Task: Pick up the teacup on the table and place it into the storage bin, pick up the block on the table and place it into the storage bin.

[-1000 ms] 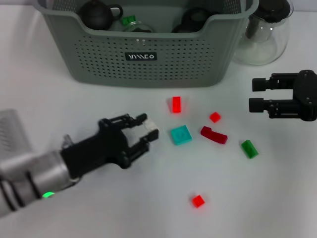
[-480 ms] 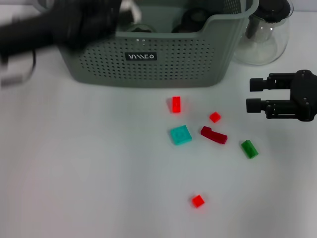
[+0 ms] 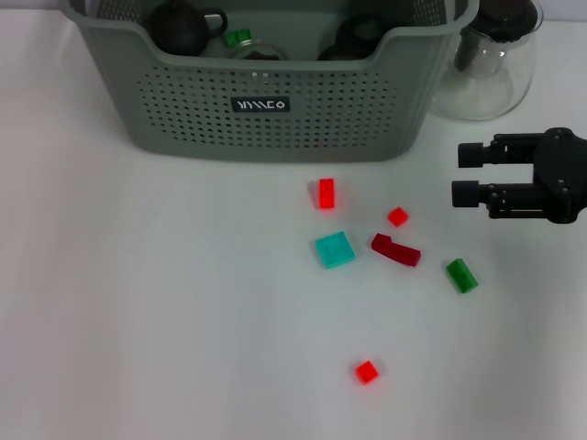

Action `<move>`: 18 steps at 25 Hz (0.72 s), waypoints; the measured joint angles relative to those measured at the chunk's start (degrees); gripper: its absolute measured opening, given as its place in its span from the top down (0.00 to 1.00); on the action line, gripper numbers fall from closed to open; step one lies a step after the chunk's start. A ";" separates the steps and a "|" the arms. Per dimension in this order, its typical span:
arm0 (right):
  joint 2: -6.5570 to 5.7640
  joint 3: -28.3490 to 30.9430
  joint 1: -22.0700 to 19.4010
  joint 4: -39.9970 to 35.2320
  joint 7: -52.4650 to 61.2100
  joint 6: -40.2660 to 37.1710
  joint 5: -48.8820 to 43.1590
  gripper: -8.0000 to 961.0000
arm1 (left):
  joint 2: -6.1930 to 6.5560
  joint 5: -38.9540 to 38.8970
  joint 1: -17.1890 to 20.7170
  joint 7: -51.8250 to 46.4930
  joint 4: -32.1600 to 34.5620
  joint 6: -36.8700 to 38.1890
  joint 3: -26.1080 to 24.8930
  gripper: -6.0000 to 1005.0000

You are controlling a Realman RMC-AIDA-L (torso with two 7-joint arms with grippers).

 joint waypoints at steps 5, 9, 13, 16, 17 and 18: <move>0.01 0.00 -0.01 0.00 0.00 -0.01 0.05 0.29 | -4.76 13.22 -3.19 -5.39 -2.27 -9.28 3.24 0.51; 0.01 0.00 0.08 0.00 0.02 0.00 0.07 0.29 | -6.53 15.59 -3.62 -5.56 -1.25 -9.96 2.74 0.50; 0.01 0.01 0.08 -0.01 0.07 -0.01 0.08 0.29 | -6.91 9.89 -0.27 -4.70 5.50 -4.47 0.54 0.47; -0.03 0.00 0.08 0.00 0.11 -0.03 0.08 0.29 | -7.70 1.37 5.77 -2.57 14.46 0.80 -1.58 0.40; -0.03 0.00 0.08 0.00 0.11 -0.03 0.08 0.29 | -8.03 -3.71 8.76 -0.42 17.68 3.30 -2.73 0.37; -0.05 0.00 0.10 0.00 0.11 0.01 0.07 0.29 | -8.42 -8.89 11.66 2.52 19.82 5.98 -3.98 0.35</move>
